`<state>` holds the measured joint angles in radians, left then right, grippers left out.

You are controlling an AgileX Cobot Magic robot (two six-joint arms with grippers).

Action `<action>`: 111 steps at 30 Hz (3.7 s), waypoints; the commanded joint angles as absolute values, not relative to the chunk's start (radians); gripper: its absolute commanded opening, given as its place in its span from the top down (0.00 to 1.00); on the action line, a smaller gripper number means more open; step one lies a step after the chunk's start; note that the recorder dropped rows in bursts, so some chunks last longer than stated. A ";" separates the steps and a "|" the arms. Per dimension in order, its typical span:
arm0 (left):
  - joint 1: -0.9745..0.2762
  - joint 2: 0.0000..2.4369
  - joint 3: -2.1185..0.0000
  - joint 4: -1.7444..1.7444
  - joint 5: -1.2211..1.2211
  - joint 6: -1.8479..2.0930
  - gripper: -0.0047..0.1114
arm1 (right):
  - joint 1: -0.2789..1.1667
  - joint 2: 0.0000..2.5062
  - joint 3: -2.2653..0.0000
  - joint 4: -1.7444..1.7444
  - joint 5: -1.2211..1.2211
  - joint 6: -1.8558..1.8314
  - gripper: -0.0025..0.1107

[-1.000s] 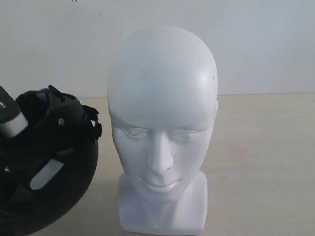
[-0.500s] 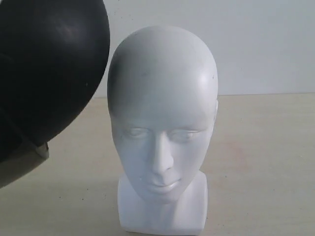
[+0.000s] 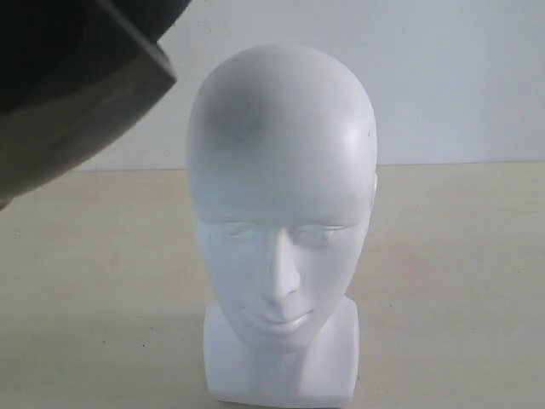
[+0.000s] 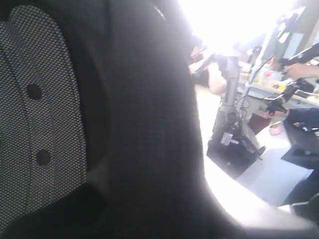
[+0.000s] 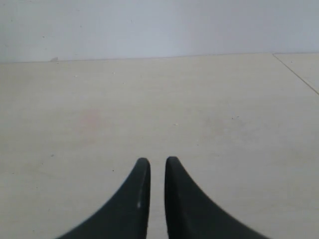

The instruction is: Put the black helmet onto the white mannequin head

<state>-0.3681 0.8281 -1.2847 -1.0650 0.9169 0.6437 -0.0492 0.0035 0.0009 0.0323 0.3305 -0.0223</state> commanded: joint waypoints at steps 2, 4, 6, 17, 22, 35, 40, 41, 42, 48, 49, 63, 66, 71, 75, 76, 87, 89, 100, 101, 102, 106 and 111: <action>-0.370 0.886 -1.341 -1.455 0.875 0.899 0.92 | -0.050 0.000 0.000 0.031 0.324 -0.021 0.87; -0.370 0.914 -1.341 -1.624 0.907 1.006 0.92 | -0.050 0.000 0.000 0.031 0.324 -0.021 0.87; -0.370 0.956 -1.341 -1.744 0.988 1.069 0.92 | -0.050 0.000 0.000 0.031 0.324 -0.021 0.87; -0.370 1.101 -1.351 -1.744 1.067 1.100 0.92 | -0.050 0.000 0.000 0.031 0.324 -0.021 0.87; -0.370 1.129 -1.351 -1.744 1.058 1.102 0.92 | -0.050 0.000 0.000 0.031 0.324 -0.021 0.87; -0.370 1.129 -1.351 -1.744 0.924 1.182 0.92 | -0.050 0.000 0.000 0.031 0.319 -0.021 0.87; -0.370 1.129 -1.351 -1.744 0.886 1.182 0.92 | -0.050 0.000 0.000 0.031 0.322 -0.021 0.87; -0.370 1.129 -1.351 -1.740 0.874 1.182 0.92 | -0.050 0.000 0.000 0.031 0.322 -0.021 0.87; -0.370 1.129 -1.351 -1.729 0.858 1.182 0.92 | -0.050 0.000 0.000 0.031 0.322 -0.021 0.87; -0.370 1.129 -1.397 -1.573 0.740 1.047 0.92 | -0.050 0.000 0.000 0.031 0.322 -0.021 0.87; -0.370 1.129 -1.418 -1.522 0.717 1.002 0.92 | -0.050 0.000 0.000 0.031 0.322 -0.021 0.87; -0.406 1.209 -1.729 -1.128 0.572 0.561 0.92 | -0.050 0.000 0.000 0.031 0.322 -0.021 0.87; -0.436 1.213 -1.775 -1.007 0.515 0.452 0.92 | -0.050 0.000 0.000 0.031 0.322 -0.021 0.87; -0.469 1.215 -1.814 -0.902 0.467 0.351 0.92 | -0.050 0.000 0.000 0.031 0.322 -0.021 0.87; -0.511 1.217 -1.815 -0.694 0.425 0.143 0.92 | -0.050 0.000 0.000 0.031 0.322 -0.021 0.87; -0.527 1.217 -1.815 -0.640 0.412 0.093 0.92 | -0.050 0.000 0.000 0.031 0.322 -0.021 0.87; -0.694 1.229 -1.775 -0.174 0.236 -0.351 0.92 | -0.050 0.000 0.000 0.031 0.322 -0.021 0.87; -0.715 1.234 -1.759 -0.174 0.215 -0.345 0.92 | -0.050 0.000 0.000 0.031 0.322 -0.021 0.87; -0.731 1.254 -1.753 -0.228 0.235 -0.270 0.92 | -0.050 0.000 0.000 0.031 0.322 -0.021 0.87; -0.731 1.254 -1.753 -0.211 0.234 -0.276 0.92 | -0.050 0.000 0.000 0.031 0.322 -0.021 0.87; -0.734 1.254 -1.749 -0.173 0.231 -0.309 0.92 | -0.050 0.000 0.000 0.031 0.322 -0.021 0.87; -0.780 1.254 -1.707 0.211 0.145 -0.675 0.92 | -0.050 0.000 0.000 0.031 0.322 -0.021 0.87; -0.791 1.252 -1.654 0.717 -0.040 -1.221 0.92 | -0.050 0.000 0.000 0.031 0.322 -0.021 0.87</action>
<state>-0.7810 1.2716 -1.6644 0.4079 0.1941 -0.9603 -0.0492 0.0035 0.0009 0.0323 0.3305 -0.0223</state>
